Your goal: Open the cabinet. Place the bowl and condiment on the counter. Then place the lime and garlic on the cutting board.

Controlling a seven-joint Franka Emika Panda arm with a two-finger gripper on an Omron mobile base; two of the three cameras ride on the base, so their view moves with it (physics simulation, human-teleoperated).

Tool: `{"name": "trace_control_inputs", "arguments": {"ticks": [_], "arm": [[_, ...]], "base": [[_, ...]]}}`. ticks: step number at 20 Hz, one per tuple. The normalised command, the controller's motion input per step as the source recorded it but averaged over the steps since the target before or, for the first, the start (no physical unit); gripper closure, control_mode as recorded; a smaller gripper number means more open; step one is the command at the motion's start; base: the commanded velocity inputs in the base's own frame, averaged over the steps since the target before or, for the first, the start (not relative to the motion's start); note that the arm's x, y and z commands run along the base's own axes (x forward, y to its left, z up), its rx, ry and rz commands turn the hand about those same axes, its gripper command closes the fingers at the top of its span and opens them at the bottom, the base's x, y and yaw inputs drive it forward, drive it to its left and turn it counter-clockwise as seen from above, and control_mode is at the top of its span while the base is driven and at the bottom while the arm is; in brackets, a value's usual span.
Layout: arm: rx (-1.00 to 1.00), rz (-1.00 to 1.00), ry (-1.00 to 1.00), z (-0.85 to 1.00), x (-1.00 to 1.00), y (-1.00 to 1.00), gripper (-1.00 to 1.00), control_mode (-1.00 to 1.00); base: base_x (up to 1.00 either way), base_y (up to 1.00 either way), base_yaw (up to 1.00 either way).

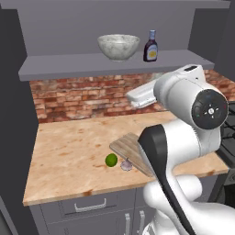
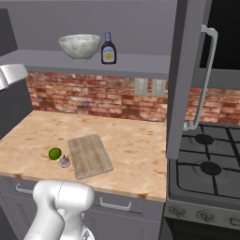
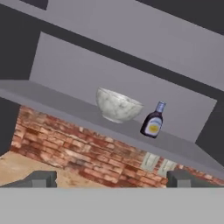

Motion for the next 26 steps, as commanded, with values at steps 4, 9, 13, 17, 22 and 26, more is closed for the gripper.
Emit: {"name": "trace_control_inputs", "arguments": {"ticks": [4, 9, 13, 17, 22, 26], "arm": [[0.08, -0.15, -0.06, 0.20, -0.12, -0.45, -1.00, -1.00], [0.10, -0.12, -0.01, 0.06, -0.02, -0.39, -1.00, -1.00], [0.11, -0.04, 0.01, 0.00, 0.00, -0.27, -1.00, -1.00], [0.09, -0.05, 0.01, 0.00, 0.00, -0.24, -1.00, -1.00], [0.05, -0.02, 0.00, 0.00, 0.02, -0.14, -1.00, -1.00], [0.00, 0.00, 0.00, 0.00, 0.14, 0.00, -1.00, -1.00]], "base": [[0.00, 0.00, 0.00], [0.00, 0.00, 0.00], [0.00, 0.00, 0.00], [0.00, 0.00, 0.00], [0.00, 0.00, 0.00], [0.00, 0.00, 0.00]]}}
